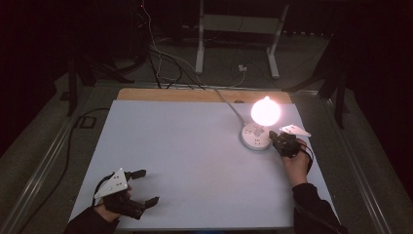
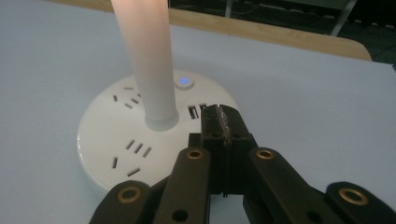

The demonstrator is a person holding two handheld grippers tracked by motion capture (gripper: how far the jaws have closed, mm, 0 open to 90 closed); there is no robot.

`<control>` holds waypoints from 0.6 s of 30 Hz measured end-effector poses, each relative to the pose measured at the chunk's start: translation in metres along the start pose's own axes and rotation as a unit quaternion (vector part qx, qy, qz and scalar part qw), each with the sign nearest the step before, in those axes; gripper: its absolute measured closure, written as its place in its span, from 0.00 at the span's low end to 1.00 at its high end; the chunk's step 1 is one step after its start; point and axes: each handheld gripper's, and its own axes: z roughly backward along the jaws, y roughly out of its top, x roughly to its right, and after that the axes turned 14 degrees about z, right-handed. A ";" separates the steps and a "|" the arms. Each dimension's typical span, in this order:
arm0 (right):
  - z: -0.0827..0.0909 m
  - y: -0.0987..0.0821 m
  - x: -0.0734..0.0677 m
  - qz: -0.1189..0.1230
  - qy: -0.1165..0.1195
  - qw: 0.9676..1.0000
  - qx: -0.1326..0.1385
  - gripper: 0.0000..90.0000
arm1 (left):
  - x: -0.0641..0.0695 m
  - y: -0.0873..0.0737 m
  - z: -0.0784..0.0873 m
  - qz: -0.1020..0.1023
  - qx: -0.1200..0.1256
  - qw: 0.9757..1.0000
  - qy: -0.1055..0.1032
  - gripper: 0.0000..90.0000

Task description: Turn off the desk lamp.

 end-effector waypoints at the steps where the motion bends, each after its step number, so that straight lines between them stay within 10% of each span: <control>1: 0.000 0.000 0.000 0.000 0.000 1.000 0.000 1.00 | 0.000 0.000 0.000 0.001 -0.001 1.000 0.000 0.00; 18: -0.011 -0.003 -0.004 0.012 -0.008 1.000 -0.005 1.00 | 0.000 0.000 0.000 0.001 0.001 1.000 0.000 0.00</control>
